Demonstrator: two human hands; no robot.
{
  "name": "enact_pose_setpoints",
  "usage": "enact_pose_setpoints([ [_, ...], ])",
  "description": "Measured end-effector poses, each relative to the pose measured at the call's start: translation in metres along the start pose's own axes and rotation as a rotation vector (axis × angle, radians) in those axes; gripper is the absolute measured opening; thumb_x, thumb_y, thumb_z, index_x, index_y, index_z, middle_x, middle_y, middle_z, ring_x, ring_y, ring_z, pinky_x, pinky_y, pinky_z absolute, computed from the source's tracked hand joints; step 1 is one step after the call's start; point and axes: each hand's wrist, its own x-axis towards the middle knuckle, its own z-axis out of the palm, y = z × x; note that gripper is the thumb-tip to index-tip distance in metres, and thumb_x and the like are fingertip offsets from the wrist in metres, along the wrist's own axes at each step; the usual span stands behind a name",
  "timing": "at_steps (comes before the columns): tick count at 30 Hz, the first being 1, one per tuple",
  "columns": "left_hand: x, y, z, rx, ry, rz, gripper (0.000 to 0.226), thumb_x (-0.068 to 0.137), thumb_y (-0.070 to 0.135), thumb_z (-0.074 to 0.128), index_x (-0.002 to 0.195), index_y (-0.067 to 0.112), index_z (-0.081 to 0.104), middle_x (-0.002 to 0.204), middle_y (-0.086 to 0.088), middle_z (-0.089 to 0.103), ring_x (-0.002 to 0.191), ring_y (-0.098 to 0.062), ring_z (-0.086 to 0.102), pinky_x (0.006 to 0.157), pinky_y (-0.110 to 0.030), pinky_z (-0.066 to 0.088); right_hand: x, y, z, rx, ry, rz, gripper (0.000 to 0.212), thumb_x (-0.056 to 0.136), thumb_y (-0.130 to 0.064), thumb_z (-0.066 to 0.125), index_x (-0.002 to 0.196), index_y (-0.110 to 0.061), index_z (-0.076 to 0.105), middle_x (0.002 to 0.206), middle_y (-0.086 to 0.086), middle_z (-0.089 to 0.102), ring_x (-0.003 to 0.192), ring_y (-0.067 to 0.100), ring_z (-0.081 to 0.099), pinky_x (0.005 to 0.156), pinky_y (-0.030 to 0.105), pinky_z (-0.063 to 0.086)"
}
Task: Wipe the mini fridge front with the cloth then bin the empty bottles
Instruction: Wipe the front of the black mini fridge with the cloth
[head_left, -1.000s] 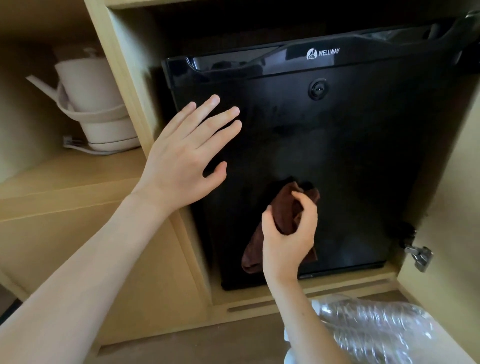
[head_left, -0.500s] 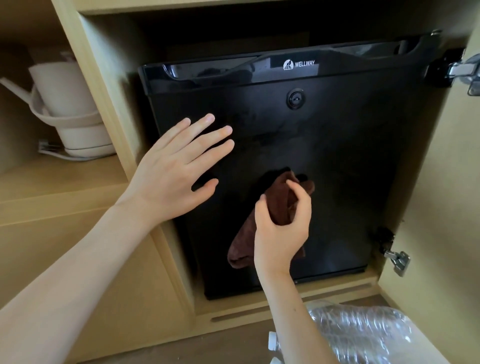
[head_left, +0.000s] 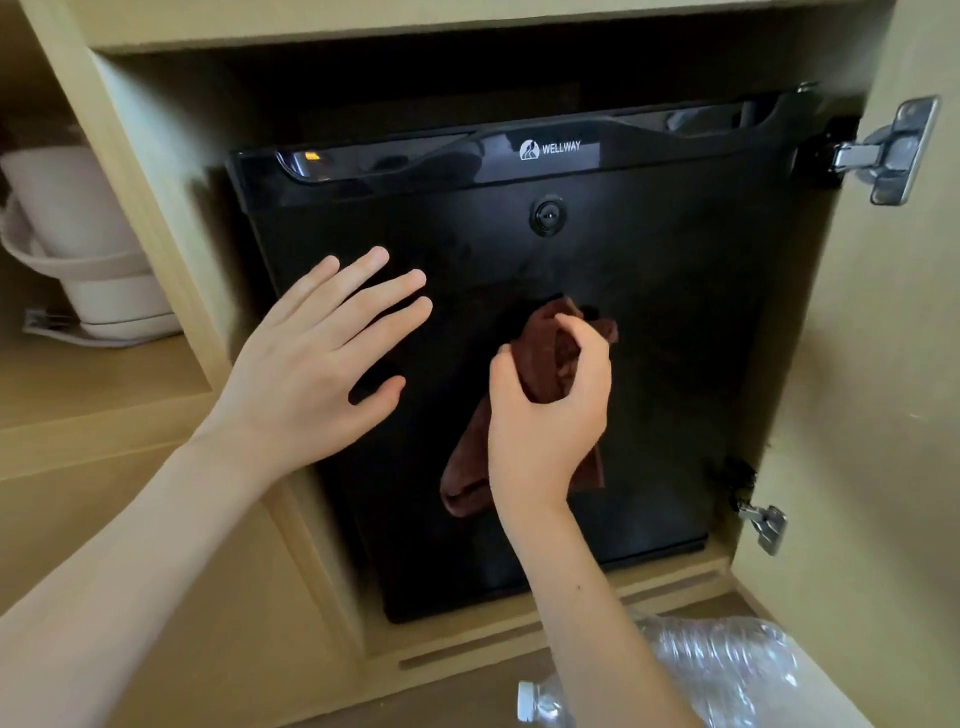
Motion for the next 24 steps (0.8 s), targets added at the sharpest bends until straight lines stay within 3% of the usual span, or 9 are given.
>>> enact_pose_setpoints([
  [3,0.0,0.0,0.004,-0.007,0.027,0.001,0.056,0.089,0.028,0.062,0.143,0.016,0.052,0.153,-0.002,0.045,0.15,-0.024,0.028,0.123,-0.045,0.019,0.006,0.012,-0.008,-0.02,-0.009,-0.056,0.04,0.085,-0.022,0.074,0.121,-0.028,0.059,0.114,-0.015,0.061,0.111,0.001,0.059,0.093,0.006,0.04],
  [5,-0.001,0.0,0.004,-0.006,0.029,0.003,0.056,0.089,0.028,0.062,0.143,0.016,0.052,0.153,-0.002,0.045,0.15,-0.025,0.028,0.123,-0.045,0.02,-0.007,0.034,-0.022,-0.004,0.029,-0.001,0.042,0.086,-0.018,0.074,0.123,-0.029,0.059,0.115,-0.017,0.062,0.113,0.002,0.06,0.093,0.007,0.043],
  [10,0.001,0.001,0.002,-0.015,0.019,-0.003,0.055,0.089,0.028,0.061,0.143,0.016,0.052,0.152,-0.002,0.046,0.15,-0.024,0.028,0.124,-0.043,0.019,-0.054,0.097,-0.069,-0.047,0.315,0.389,0.041,0.09,-0.018,0.071,0.117,-0.042,0.053,0.113,-0.02,0.061,0.105,0.001,0.062,0.091,0.029,0.056],
  [13,0.001,0.002,0.0,-0.015,0.012,-0.007,0.056,0.088,0.027,0.063,0.142,0.016,0.052,0.152,-0.003,0.046,0.149,-0.025,0.029,0.124,-0.042,0.017,-0.072,0.112,-0.082,-0.039,0.375,0.556,0.038,0.092,-0.022,0.069,0.115,-0.044,0.048,0.11,-0.018,0.057,0.1,0.005,0.061,0.083,0.032,0.055],
  [16,0.002,0.002,-0.001,-0.017,0.002,-0.008,0.056,0.088,0.027,0.062,0.142,0.016,0.052,0.151,-0.004,0.047,0.149,-0.026,0.03,0.124,-0.042,0.017,-0.063,0.106,-0.077,-0.01,0.38,0.527,0.036,0.09,-0.02,0.072,0.115,-0.038,0.052,0.109,-0.022,0.058,0.098,0.001,0.062,0.084,0.025,0.055],
  [20,0.003,0.003,-0.002,-0.019,-0.008,-0.008,0.056,0.089,0.028,0.061,0.143,0.015,0.051,0.152,-0.005,0.046,0.149,-0.026,0.029,0.124,-0.042,0.016,-0.034,0.077,-0.063,0.056,0.288,0.341,0.039,0.087,-0.014,0.076,0.118,-0.03,0.058,0.108,-0.023,0.064,0.096,-0.01,0.063,0.078,0.006,0.05],
  [24,0.002,0.002,-0.002,-0.015,-0.008,-0.007,0.056,0.089,0.027,0.062,0.143,0.015,0.051,0.152,-0.005,0.046,0.149,-0.026,0.028,0.125,-0.041,0.014,-0.003,0.058,-0.055,0.053,0.18,0.184,0.04,0.087,-0.018,0.075,0.119,-0.033,0.055,0.104,-0.038,0.06,0.101,-0.008,0.062,0.082,0.008,0.051],
])
